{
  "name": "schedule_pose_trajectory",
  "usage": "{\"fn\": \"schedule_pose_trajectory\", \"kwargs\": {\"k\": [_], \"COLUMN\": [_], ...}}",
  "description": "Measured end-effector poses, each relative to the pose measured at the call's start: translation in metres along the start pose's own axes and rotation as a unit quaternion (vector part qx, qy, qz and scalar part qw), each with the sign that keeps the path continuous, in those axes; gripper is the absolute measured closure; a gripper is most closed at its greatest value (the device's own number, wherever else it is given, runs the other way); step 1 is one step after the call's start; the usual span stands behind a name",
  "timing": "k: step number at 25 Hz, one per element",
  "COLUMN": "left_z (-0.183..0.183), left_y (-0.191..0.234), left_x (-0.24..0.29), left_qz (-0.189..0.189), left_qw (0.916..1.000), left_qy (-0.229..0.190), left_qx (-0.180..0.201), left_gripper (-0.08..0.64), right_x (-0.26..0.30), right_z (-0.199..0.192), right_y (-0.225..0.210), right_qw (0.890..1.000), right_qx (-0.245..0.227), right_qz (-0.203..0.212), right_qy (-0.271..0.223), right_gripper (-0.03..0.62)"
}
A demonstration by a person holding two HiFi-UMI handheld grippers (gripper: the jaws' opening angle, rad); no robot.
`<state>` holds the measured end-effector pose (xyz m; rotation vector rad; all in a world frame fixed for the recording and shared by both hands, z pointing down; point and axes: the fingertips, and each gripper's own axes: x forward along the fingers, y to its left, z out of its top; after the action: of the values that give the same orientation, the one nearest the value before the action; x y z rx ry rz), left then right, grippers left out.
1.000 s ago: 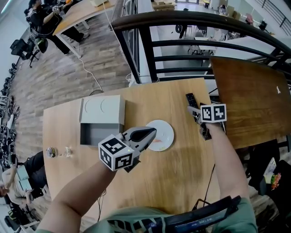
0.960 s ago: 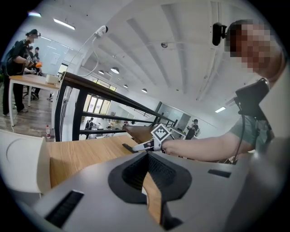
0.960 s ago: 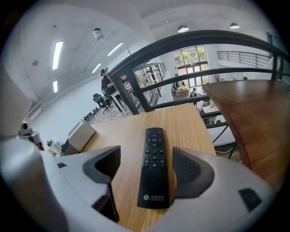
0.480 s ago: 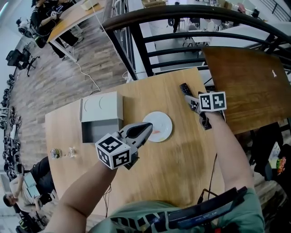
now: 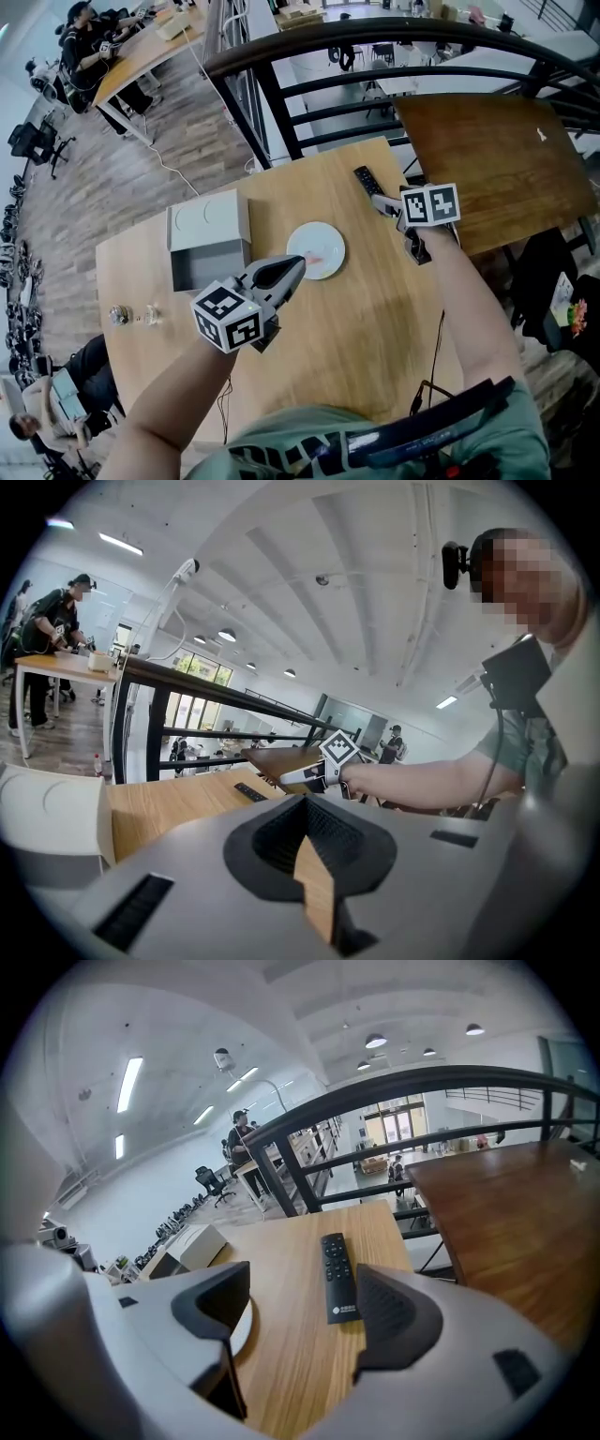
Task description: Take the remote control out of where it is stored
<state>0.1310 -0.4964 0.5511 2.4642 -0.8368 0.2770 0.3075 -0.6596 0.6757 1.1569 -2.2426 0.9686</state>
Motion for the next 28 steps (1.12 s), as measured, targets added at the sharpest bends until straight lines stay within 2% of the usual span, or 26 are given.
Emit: {"fn": "schedule_pose_trajectory", "kwargs": {"k": [4,9,12,14,18,21,24,28], "left_z": [0.004,0.006,0.009,0.012,0.014,-0.004,-0.029,-0.043], "left_y": [-0.017,-0.042,-0.060,-0.071,-0.086,-0.103,-0.114,-0.104], "left_x": [-0.029,-0.086,-0.135,-0.179,-0.292,-0.391,-0.490,-0.562], "left_qz": [0.000,0.000,-0.004,-0.004,0.000,0.000,0.011,0.058], "left_qw": [0.9998,0.9988,0.9972,0.9952,0.9874,0.9797,0.9759,0.9715], "left_qy": [-0.013,-0.043,-0.062,-0.080,-0.125,-0.149,-0.150,-0.181], "left_qx": [0.011,0.025,0.042,0.057,0.097,0.134,0.157,0.142], "left_gripper": [0.568,0.568,0.568,0.568,0.568,0.568,0.568,0.568], "right_x": [-0.029,-0.074,-0.105,-0.129,-0.182,-0.220,-0.245,-0.256], "right_z": [-0.003,-0.009,-0.013,-0.018,-0.030,-0.059,-0.102,-0.110], "right_y": [0.029,0.098,0.159,0.210,0.333,0.423,0.502,0.557], "right_qw": [1.000,0.998,0.994,0.990,0.972,0.961,0.959,0.954], "right_qx": [-0.007,-0.018,-0.029,-0.041,-0.065,-0.080,-0.086,-0.130], "right_qz": [0.006,0.042,0.074,0.093,0.120,0.127,0.125,0.131], "right_qy": [-0.012,-0.042,-0.069,-0.097,-0.189,-0.232,-0.240,-0.236], "right_gripper": [0.253,0.255,0.319,0.368,0.585,0.588,0.588,0.588]}}
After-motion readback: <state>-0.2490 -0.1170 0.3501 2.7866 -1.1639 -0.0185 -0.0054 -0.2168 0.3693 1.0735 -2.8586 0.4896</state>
